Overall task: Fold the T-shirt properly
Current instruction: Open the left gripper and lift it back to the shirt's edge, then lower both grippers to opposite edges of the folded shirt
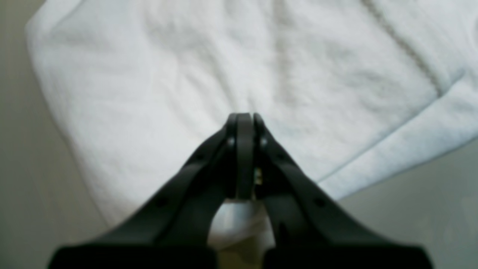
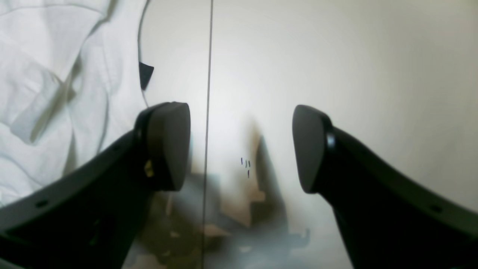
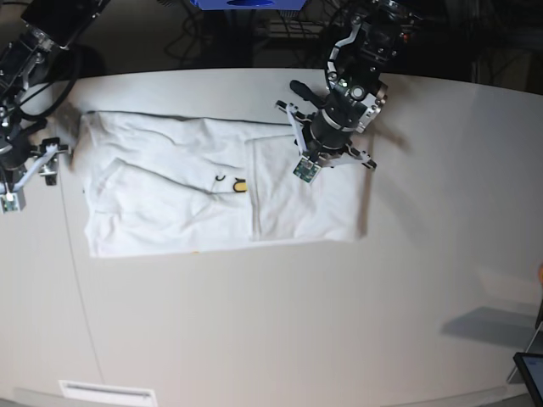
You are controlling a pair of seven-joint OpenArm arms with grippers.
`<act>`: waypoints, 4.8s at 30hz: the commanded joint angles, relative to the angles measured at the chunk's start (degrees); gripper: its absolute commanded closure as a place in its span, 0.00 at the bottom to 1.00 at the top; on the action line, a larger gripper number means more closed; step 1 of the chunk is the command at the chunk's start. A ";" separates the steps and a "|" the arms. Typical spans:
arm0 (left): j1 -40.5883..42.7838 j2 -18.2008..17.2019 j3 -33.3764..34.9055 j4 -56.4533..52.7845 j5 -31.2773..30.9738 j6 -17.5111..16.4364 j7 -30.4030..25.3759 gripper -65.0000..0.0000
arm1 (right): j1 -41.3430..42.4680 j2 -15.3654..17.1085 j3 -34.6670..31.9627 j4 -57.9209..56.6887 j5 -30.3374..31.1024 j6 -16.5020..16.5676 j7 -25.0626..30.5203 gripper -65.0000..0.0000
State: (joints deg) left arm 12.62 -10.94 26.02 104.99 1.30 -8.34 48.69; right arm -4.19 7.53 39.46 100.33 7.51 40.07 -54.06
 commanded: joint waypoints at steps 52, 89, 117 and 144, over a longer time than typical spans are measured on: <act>0.52 7.38 -46.02 -1.03 -1.96 -17.29 -0.73 0.80 | -0.87 1.13 0.05 1.25 0.62 -0.07 1.62 0.37; 0.17 6.41 -38.46 -4.29 -1.52 -17.20 -0.82 1.00 | 7.92 10.18 0.67 -24.95 53.02 -0.07 -18.16 0.29; -0.01 6.41 -32.48 -3.85 6.39 -17.20 -0.91 1.00 | 6.87 10.18 0.23 -26.36 45.20 -0.07 -15.87 0.29; -1.94 6.85 -31.95 -4.20 6.22 -17.29 -0.91 1.00 | 5.90 4.65 -7.16 -26.44 45.11 -0.07 -19.04 0.30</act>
State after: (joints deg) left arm 10.83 -3.99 -5.96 100.20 7.49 -25.41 47.33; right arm 1.72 11.66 32.53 73.52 54.15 40.34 -71.20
